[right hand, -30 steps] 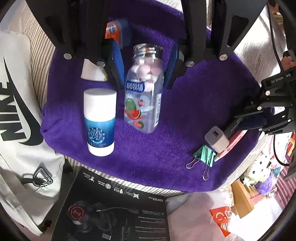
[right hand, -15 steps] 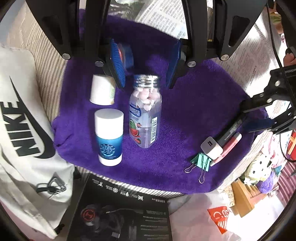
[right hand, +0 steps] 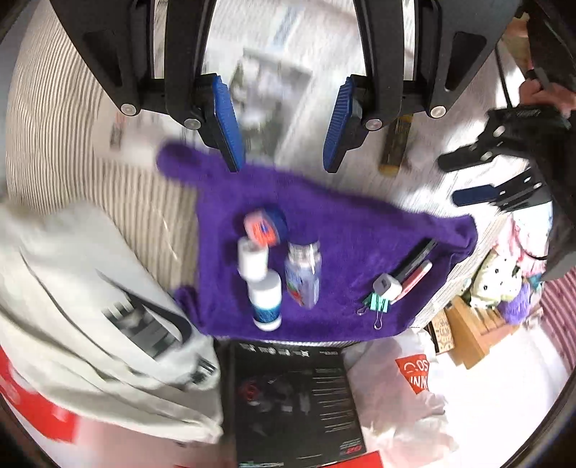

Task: Organize rigid objects
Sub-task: 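Release the USB stick beside the highlighter while the right tool sets the bottle down, then grasp the white cap with the left tool while the right tool grasps the black-gold tube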

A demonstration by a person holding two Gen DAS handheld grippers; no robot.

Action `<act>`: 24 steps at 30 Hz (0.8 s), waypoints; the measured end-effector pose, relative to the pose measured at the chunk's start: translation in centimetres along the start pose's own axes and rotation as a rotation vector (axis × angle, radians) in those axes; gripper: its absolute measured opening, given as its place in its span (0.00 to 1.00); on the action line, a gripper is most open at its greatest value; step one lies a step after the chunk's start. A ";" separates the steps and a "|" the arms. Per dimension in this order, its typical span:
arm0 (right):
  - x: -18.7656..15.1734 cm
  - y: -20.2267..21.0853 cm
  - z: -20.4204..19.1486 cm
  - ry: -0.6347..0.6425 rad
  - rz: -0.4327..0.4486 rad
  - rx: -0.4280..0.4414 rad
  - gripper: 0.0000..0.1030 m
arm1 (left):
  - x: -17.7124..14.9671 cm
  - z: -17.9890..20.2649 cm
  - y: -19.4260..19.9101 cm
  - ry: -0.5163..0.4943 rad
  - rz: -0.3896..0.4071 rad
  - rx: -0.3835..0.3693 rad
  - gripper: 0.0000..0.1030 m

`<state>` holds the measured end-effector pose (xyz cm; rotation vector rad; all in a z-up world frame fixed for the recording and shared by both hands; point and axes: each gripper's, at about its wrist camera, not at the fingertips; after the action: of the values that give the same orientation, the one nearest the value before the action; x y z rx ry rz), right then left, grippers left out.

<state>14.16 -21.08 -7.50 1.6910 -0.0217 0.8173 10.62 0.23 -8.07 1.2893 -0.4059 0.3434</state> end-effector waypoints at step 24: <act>-8.6 0.0 -2.0 -0.107 -0.049 0.097 0.45 | -1.0 0.8 -3.5 -0.072 -0.044 0.088 0.49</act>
<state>6.73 -22.78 -11.87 1.8184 -0.0140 0.6999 11.27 -1.45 -11.28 1.3973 -0.4269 0.2813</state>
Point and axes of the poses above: each gripper's, at about its wrist camera, not at the fingertips, and y roughly against the way its jaws point, z to its right, x to its top, and after that the axes turned 7 degrees about y, right-handed
